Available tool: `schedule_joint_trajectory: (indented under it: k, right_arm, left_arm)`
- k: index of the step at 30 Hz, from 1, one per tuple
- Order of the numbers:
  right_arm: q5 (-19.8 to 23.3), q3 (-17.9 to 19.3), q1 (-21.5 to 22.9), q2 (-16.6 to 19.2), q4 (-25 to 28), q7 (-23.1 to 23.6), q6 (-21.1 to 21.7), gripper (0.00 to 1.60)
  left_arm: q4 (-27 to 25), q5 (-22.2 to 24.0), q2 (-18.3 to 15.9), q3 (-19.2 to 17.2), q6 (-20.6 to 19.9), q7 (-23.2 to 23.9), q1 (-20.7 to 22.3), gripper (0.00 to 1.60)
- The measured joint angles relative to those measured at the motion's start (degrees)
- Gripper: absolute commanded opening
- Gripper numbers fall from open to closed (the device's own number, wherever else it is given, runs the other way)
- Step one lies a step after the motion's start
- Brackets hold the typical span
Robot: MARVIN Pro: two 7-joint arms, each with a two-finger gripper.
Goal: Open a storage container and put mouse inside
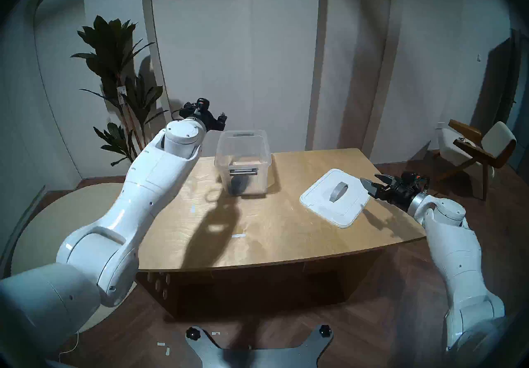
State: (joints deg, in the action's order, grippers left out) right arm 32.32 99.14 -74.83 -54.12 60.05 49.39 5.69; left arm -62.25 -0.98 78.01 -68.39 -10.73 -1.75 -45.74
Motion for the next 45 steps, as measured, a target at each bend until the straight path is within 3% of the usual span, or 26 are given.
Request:
schedule_joint_trajectory:
  k: [9,16,23,28,36,45]
  right_arm:
    - [0.0,0.0,0.0,0.0,0.1,-0.5,0.0,1.60]
    - [0.0,0.0,0.0,0.0,0.2,-0.7,-0.1,1.60]
    - [0.0,0.0,-0.1,0.0,0.4,-0.8,-0.1,1.60]
    - [0.0,0.0,-0.2,0.0,1.0,-1.0,-0.1,1.60]
    - [0.0,0.1,-0.5,0.0,1.5,-1.3,-0.1,1.60]
    - [0.1,0.1,-0.6,0.0,1.6,-1.4,-0.1,1.60]
  left_arm:
    - [-6.7,-0.2,-5.3,-3.1,7.2,-1.8,-8.1,1.60]
    - [-11.9,5.8,-6.5,-8.2,10.8,-2.4,-13.9,1.60]
    - [-16.3,14.4,-7.0,-11.8,10.2,2.2,-18.5,1.60]
    - [-20.1,17.1,-8.3,-12.6,6.3,5.3,-21.2,1.60]
    - [-20.6,17.0,-8.5,-12.5,4.2,4.9,-22.3,1.60]
    - [-19.3,15.2,-7.2,-12.5,5.6,1.6,-22.4,1.60]
